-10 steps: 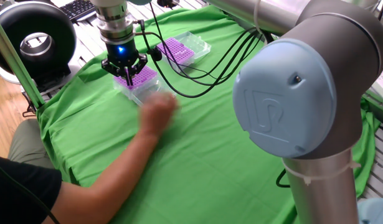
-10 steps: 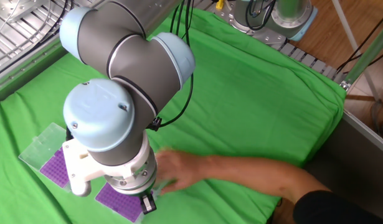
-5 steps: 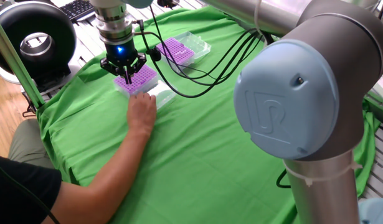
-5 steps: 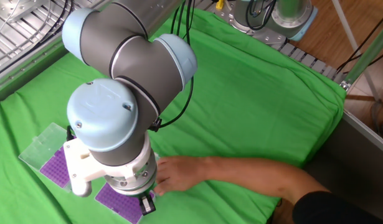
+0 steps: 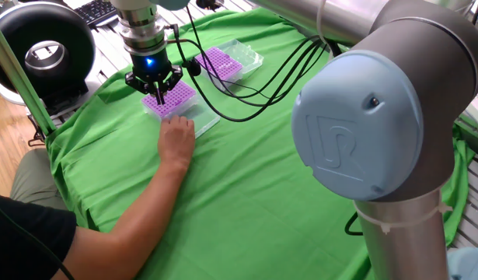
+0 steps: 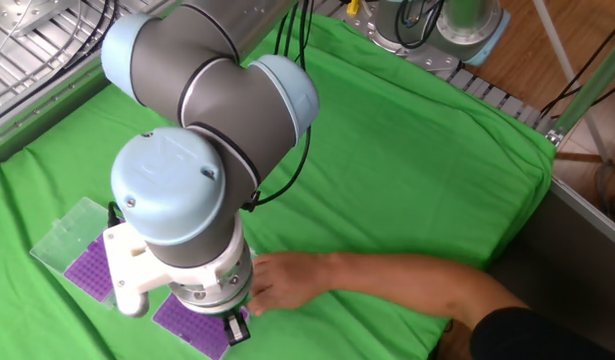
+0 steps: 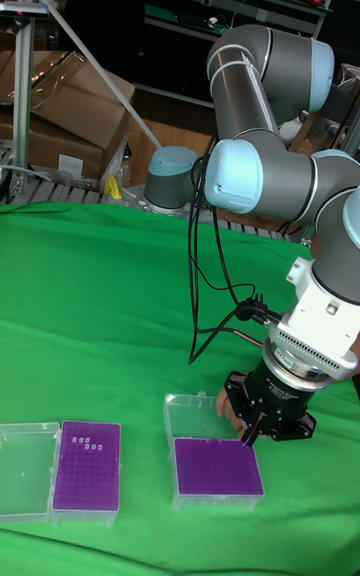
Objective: Insert a small pipette tip into the holder for small pipette tips
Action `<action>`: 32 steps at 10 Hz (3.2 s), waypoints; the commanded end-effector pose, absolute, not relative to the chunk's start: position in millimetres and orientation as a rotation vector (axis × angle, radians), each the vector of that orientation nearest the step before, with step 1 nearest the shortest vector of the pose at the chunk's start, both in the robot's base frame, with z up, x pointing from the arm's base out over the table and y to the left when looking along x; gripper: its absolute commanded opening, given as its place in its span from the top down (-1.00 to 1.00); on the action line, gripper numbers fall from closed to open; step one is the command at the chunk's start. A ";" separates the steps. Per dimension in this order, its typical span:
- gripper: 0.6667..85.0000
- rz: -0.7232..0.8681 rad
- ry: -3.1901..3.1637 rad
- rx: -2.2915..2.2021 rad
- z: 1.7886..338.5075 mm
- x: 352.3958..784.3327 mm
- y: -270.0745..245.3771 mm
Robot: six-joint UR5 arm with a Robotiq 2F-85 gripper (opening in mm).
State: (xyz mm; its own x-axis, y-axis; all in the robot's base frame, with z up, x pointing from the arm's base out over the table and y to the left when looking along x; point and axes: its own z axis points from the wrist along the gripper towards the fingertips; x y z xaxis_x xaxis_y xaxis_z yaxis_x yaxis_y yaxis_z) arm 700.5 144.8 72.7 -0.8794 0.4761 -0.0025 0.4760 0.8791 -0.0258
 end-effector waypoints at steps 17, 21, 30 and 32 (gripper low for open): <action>0.99 0.217 -3.198 0.068 80.1 728.8 -37.9; 0.99 0.228 -3.222 0.142 74.7 733.7 -47.6; 0.99 0.199 -3.239 0.135 71.6 735.8 -45.8; 0.99 0.197 -3.241 0.125 70.9 735.7 -44.4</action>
